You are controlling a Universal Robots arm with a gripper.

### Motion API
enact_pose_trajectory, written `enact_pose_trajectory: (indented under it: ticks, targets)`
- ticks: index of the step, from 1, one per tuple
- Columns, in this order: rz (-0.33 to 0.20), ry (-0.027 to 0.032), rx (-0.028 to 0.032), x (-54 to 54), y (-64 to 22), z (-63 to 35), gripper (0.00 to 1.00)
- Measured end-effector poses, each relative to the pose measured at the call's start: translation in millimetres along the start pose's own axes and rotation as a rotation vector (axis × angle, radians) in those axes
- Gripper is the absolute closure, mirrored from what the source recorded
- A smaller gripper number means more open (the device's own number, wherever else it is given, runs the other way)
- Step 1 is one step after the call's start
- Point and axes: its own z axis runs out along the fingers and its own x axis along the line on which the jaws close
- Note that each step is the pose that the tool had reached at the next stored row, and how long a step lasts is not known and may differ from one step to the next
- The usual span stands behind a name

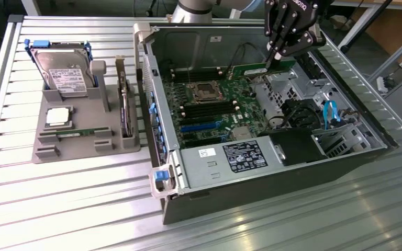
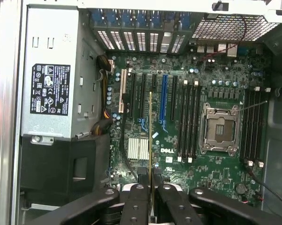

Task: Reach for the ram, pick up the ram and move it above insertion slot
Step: 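Pick up the ram and move it above insertion slot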

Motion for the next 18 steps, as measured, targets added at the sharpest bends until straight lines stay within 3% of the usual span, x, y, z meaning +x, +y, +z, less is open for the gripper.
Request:
enact_pose_trajectory:
  ticks: [18]
  targets:
    - [0.000,0.0046,-0.0003,0.0,-0.2,0.0,0.86]
